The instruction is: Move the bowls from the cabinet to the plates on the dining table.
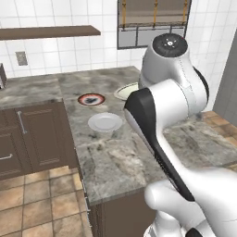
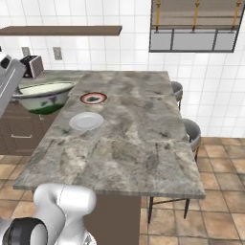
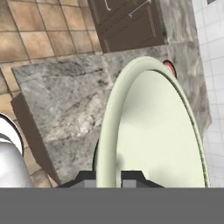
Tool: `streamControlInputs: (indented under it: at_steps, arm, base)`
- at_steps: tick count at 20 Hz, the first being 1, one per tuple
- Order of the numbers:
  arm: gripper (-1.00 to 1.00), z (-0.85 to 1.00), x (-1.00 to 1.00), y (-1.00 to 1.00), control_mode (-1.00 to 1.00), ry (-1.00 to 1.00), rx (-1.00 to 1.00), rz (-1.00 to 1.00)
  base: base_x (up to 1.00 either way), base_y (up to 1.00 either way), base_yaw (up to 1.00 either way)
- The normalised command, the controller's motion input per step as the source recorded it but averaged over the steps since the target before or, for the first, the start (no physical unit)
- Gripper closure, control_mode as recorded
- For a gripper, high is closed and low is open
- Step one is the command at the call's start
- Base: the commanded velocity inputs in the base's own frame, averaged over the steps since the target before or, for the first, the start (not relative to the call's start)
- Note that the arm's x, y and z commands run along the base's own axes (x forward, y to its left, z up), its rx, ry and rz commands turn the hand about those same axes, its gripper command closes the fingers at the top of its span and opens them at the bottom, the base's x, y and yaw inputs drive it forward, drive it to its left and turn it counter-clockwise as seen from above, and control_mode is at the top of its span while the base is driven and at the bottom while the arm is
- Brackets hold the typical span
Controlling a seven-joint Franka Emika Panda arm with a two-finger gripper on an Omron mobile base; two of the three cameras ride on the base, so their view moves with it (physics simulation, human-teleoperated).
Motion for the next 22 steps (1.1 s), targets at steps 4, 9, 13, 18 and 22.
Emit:
streamControlInputs:
  at_steps: [4, 9, 13, 18, 22]
  arm:
    - [1.0, -0.13, 0.49, 0.07, -1.0, 0.02, 0.0, -0.02]
    - [1.0, -0.23, 0.54, 0.03, -1.0, 0.0, 0.0, -0.04]
    - [1.0, -0.26, 0.52, 0.09, -1.0, 0.0, 0.01, -0.03]
    - [1.0, -0.23, 0.47, 0.24, -1.0, 0.0, 0.03, -0.01]
    - [1.0, -0.18, 0.49, 0.27, -1.0, 0.0, 0.04, 0.0]
  base:
    - [0.0, 0.0, 0.0]
    - [0.0, 0.0, 0.0]
    - [0.0, 0.0, 0.0]
    - [0.0, 0.0, 0.0]
    - [0.0, 0.0, 0.0]
